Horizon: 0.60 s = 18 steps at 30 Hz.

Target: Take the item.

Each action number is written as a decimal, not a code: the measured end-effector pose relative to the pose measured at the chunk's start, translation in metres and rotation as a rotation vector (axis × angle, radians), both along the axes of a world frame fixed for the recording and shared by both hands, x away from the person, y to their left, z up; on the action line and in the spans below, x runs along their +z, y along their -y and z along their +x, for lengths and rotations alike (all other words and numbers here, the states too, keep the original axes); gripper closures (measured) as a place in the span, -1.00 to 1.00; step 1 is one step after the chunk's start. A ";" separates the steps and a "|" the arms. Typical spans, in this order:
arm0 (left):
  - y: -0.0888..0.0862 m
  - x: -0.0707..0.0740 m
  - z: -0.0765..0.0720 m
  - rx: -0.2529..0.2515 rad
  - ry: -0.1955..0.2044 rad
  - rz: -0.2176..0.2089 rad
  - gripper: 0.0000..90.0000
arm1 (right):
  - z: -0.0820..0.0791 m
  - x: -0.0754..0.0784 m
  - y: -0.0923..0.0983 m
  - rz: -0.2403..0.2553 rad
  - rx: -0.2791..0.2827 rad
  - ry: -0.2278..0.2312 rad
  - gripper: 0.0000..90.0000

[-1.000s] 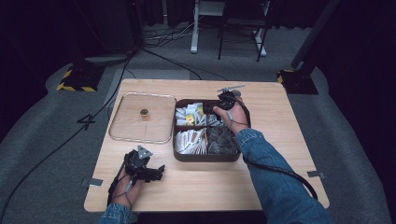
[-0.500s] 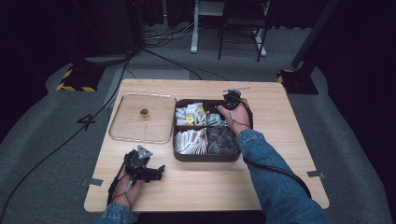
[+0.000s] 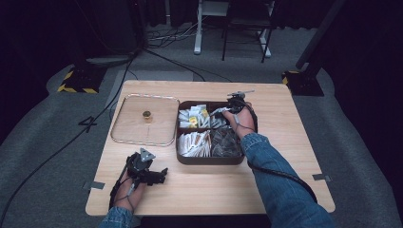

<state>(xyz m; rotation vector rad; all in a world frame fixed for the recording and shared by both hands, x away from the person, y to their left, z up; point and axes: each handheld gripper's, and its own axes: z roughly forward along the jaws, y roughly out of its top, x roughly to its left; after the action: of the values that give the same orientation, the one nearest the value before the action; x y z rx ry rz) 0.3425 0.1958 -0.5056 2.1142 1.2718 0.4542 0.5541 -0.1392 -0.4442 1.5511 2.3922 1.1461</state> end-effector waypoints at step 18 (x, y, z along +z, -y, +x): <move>0.000 0.000 0.000 0.002 0.000 -0.003 -1.00 | -0.007 0.028 0.008 -0.002 -0.013 0.048 1.00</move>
<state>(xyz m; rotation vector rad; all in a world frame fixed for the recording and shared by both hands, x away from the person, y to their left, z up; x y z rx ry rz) 0.3425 0.1957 -0.5057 2.1110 1.2733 0.4536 0.5469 -0.1474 -0.4162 1.5187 2.3483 1.1644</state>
